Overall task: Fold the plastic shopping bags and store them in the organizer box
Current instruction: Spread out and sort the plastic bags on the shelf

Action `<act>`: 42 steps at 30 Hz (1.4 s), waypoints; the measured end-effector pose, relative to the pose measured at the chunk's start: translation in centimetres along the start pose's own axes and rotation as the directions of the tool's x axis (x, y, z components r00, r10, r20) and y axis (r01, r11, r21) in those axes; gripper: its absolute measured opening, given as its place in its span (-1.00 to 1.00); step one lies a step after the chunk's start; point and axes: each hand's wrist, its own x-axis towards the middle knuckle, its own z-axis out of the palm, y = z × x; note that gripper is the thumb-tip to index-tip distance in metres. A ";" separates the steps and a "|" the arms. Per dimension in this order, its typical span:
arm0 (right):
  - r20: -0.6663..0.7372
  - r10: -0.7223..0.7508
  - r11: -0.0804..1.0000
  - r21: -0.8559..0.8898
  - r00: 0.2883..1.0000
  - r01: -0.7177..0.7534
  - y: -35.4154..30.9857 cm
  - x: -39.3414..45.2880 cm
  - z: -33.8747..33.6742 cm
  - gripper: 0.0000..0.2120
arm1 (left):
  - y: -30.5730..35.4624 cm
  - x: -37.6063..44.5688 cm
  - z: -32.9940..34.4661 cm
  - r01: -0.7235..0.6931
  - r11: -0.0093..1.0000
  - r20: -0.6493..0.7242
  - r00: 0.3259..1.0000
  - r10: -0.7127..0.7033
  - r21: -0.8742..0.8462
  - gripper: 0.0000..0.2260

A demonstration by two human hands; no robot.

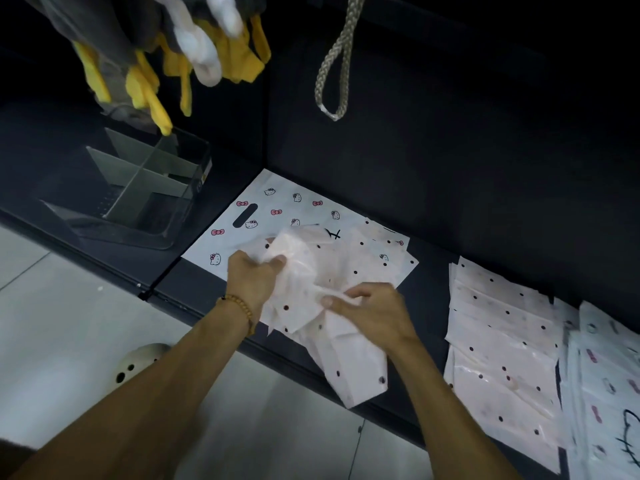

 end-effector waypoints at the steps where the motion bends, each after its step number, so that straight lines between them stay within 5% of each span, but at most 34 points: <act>1: -0.102 0.068 0.998 0.006 0.992 -0.068 0.3 0.3 -1.1 -0.54 | 0.1 0.4 -0.6 -0.009 1.000 -0.022 1.000 0.009 -0.006 -0.76; 5: -0.419 0.184 0.943 0.330 0.889 -0.039 -0.3 1.8 -3.9 -0.82 | 0.2 1.1 -2.1 0.006 0.999 0.011 1.000 -0.006 -0.039 -0.79; 8: -0.493 0.164 0.857 0.500 0.855 0.124 -2.1 2.2 -3.9 -0.66 | -0.1 0.9 -2.3 -0.012 1.000 0.092 0.996 0.010 0.017 -0.83; 11: -0.321 0.099 0.826 0.555 0.942 0.102 -3.6 1.9 -3.5 -0.67 | 0.1 0.4 -2.1 -0.059 0.992 0.130 0.990 0.045 0.108 -0.81; 15: 0.076 0.130 0.674 0.725 0.989 -0.144 -4.2 1.6 -4.0 -0.69 | 0.8 0.3 -2.3 -0.006 1.000 0.080 0.997 0.006 0.005 -0.88; 19: 0.255 0.083 0.901 0.395 0.963 -0.182 -4.4 1.3 -4.5 -0.79 | 1.4 0.8 -3.3 0.066 0.997 0.081 0.995 -0.062 -0.046 -0.74; 21: 0.439 0.047 0.956 0.239 0.897 -0.168 -5.2 1.4 -4.0 -0.78 | 1.8 1.0 -3.8 0.097 0.992 0.097 0.991 -0.089 -0.076 -0.72; 24: 0.502 -0.026 0.999 0.040 0.865 0.006 -6.2 2.8 -2.0 -0.63 | 2.1 0.3 -3.7 0.147 0.989 0.254 0.958 -0.137 -0.024 -0.69; 29: 0.310 -0.200 0.980 0.071 0.929 0.188 -6.5 4.5 0.0 -0.48 | 1.5 -1.0 -3.4 0.188 0.981 0.567 0.814 -0.126 -0.052 -0.73; 33: 0.455 -0.170 0.968 0.241 0.874 0.062 -5.7 4.7 0.4 -0.67 | 0.9 -1.2 -3.6 0.093 0.996 0.693 0.717 -0.078 0.016 -0.62; 36: 0.501 -0.165 0.923 0.383 0.850 -0.047 -5.0 4.6 0.4 -0.79 | 0.6 -1.1 -3.5 0.066 0.994 0.686 0.719 -0.111 0.091 -0.63; 42: 0.204 -0.027 0.975 0.222 0.979 -0.019 -3.9 4.3 1.0 -0.71 | 0.0 -1.4 -2.4 0.069 0.995 0.546 0.832 -0.098 0.074 -0.86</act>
